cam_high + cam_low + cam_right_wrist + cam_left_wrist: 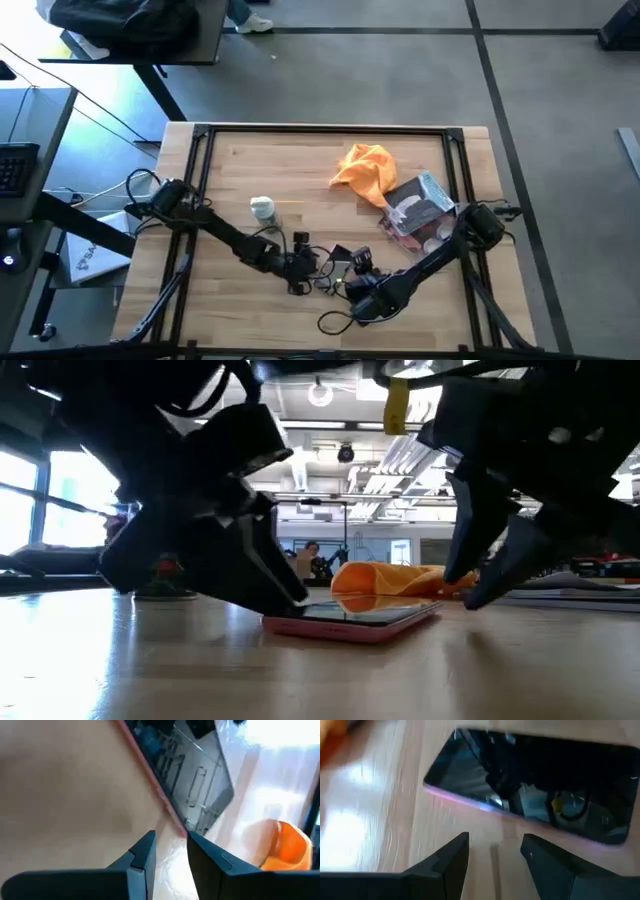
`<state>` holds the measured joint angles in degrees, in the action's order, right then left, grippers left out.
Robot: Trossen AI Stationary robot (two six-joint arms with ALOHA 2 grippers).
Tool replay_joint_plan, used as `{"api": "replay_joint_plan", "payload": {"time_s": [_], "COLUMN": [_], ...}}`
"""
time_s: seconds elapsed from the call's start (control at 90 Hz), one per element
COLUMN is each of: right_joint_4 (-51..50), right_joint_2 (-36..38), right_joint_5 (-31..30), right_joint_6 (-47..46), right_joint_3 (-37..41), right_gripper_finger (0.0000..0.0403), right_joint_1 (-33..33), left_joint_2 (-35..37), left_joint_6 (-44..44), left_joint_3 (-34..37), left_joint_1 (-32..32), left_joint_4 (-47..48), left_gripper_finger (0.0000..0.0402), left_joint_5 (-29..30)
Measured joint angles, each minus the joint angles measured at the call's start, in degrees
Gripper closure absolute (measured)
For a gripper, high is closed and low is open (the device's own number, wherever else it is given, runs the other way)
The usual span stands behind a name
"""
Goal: Apply microfiber cloth
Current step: Spray the front and back of the cellphone using the spray bottle
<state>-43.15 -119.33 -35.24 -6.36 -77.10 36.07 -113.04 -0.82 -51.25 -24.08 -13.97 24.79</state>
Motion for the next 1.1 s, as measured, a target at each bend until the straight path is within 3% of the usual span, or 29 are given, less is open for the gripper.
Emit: {"api": "replay_joint_plan", "payload": {"time_s": [0.3,0.422,0.822,1.1], "right_joint_4": [16.15,18.59,21.70,20.26], "right_joint_2": [0.02,-0.02,-0.04,-0.04], "right_joint_5": [-4.00,-3.95,-10.13,-9.95], "right_joint_6": [11.15,14.88,9.38,-2.91], "right_joint_3": [3.92,3.92,3.15,1.18], "right_gripper_finger": [0.0324,0.0324,0.0324,0.0324], "right_joint_1": [0.03,-0.69,2.14,3.71], "left_joint_2": [-2.24,-2.18,-2.31,-1.97], "left_joint_6": [-23.32,-27.97,-26.60,-18.61], "left_joint_3": [-0.10,-0.06,0.12,0.32], "left_joint_1": [-2.15,-2.33,-2.31,-3.34], "left_joint_4": [-5.86,-5.97,-7.44,-11.93], "left_gripper_finger": [0.0230,0.0230,0.0230,0.0235], "left_joint_5": [1.12,-0.86,-2.05,1.12]}}
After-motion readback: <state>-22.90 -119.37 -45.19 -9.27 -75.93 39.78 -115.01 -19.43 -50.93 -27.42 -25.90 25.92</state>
